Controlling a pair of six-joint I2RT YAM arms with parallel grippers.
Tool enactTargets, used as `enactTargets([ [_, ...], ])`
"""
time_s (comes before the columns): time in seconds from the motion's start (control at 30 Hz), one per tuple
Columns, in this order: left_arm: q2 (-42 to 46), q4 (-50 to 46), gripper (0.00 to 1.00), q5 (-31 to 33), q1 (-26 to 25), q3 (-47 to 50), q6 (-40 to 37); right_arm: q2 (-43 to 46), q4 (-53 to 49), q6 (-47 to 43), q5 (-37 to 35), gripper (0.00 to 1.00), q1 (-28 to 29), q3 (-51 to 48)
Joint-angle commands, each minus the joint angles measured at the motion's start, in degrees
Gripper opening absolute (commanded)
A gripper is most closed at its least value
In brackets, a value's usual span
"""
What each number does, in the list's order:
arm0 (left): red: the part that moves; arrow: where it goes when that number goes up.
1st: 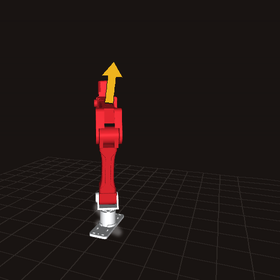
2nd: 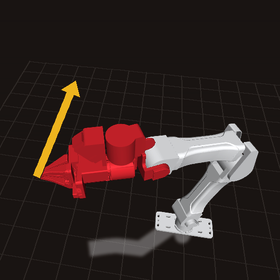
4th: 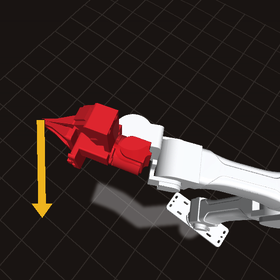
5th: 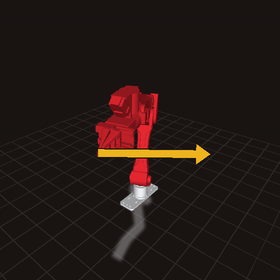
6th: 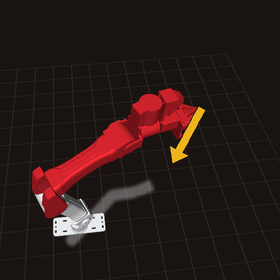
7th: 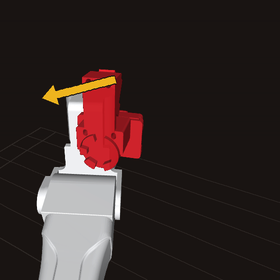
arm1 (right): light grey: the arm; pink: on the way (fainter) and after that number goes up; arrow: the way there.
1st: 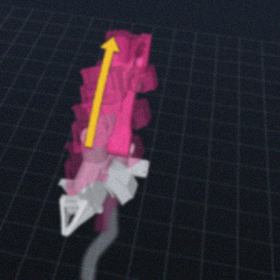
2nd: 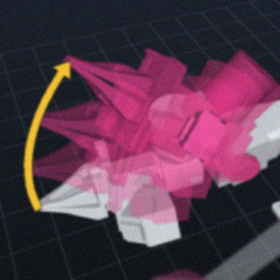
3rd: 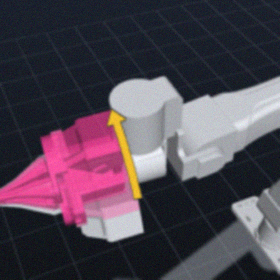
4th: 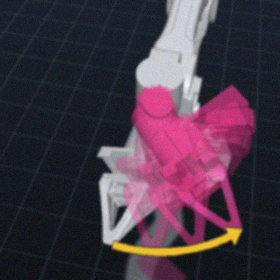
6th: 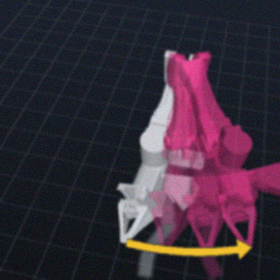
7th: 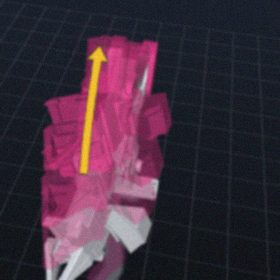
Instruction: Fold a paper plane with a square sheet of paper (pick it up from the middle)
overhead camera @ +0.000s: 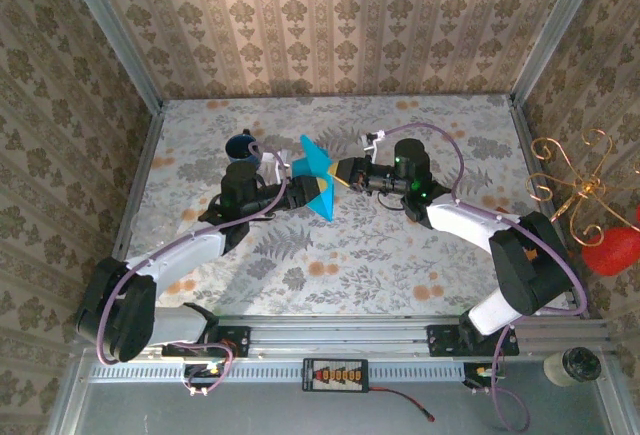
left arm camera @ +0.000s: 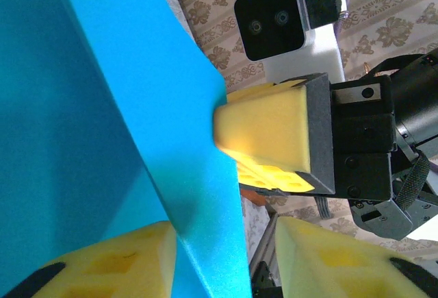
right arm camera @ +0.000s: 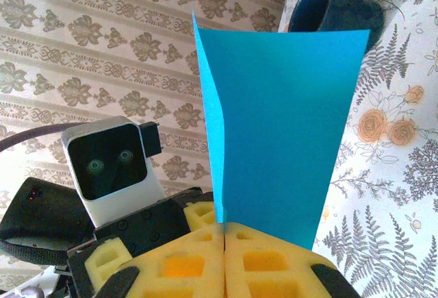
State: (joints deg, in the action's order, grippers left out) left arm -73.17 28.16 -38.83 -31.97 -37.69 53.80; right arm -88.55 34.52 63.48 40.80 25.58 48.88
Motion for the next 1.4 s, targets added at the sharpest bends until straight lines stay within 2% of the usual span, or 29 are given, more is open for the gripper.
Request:
enactTargets([
  [0.0, -0.65, 2.03, 0.39, -0.92, -0.38, -0.54, 0.03, 1.36, 1.58, 0.75, 1.60, 0.08, -0.53, -1.05],
  [0.5, -2.50, 1.85, 0.20, -1.43, -0.38, -1.85, 0.21, 1.41, 1.60, 1.05, 2.33, 0.11, -0.97, -1.16],
  [0.6, -2.50, 1.38, 0.18, -1.21, -0.29, -2.21, -0.18, 1.67, 0.47, 0.70, 2.18, 0.17, -1.30, -1.16],
  [0.8, -1.79, -1.77, 0.15, -0.45, 0.56, -2.40, -1.71, 4.64, -8.82, -3.33, -0.75, 0.41, -3.81, -0.81],
  [0.97, -0.52, -6.72, 0.13, 0.15, 2.53, -2.86, -4.21, 8.38, -18.50, -9.47, -4.19, 0.48, -5.68, 0.15],
  [1.07, 0.92, -14.56, 0.11, 1.51, 3.98, -4.44, -8.44, 11.10, -22.91, -12.19, -5.94, 0.49, -6.47, 0.55],
  [1.23, 1.85, -36.75, 0.08, 10.93, 3.65, -12.18, -22.18, 13.29, -27.97, -15.01, -8.78, 0.49, -7.37, 0.45],
  [1.37, 0.37, -49.61, 0.08, 20.04, 2.17, -18.63, -30.75, 14.46, -31.11, -16.64, -10.83, 0.50, -7.97, 0.33],
])
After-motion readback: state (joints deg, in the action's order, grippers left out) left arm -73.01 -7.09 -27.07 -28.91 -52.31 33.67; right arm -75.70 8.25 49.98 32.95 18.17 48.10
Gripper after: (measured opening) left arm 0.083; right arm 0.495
